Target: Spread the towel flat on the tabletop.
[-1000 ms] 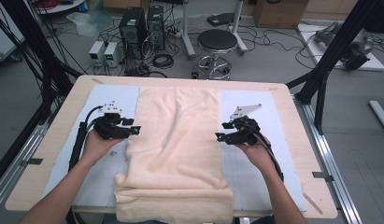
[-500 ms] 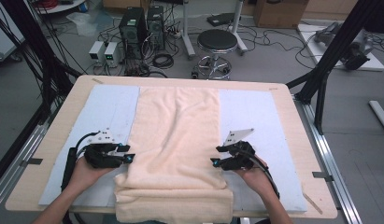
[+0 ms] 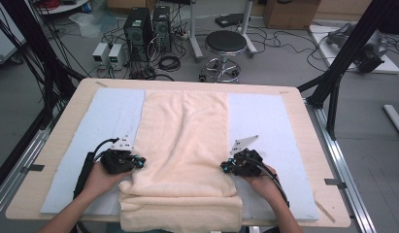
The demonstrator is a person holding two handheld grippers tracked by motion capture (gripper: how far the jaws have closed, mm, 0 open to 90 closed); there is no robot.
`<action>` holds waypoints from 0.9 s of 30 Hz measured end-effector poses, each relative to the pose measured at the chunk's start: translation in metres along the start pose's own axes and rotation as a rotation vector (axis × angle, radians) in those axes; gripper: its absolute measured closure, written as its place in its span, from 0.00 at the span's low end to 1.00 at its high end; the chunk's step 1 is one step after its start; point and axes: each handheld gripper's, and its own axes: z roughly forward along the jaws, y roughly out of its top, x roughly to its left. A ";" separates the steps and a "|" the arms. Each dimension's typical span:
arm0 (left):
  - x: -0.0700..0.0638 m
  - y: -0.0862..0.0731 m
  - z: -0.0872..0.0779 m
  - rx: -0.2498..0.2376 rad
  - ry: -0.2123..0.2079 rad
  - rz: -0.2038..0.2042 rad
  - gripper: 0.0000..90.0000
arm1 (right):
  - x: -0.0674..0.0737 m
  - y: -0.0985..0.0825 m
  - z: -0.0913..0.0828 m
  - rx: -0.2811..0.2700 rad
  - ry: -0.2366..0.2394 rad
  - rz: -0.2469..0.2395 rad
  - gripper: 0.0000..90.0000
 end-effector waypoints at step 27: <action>-0.038 -0.014 -0.059 -0.154 -0.101 0.039 0.70 | 0.045 0.000 -0.043 -0.164 0.039 -0.082 0.63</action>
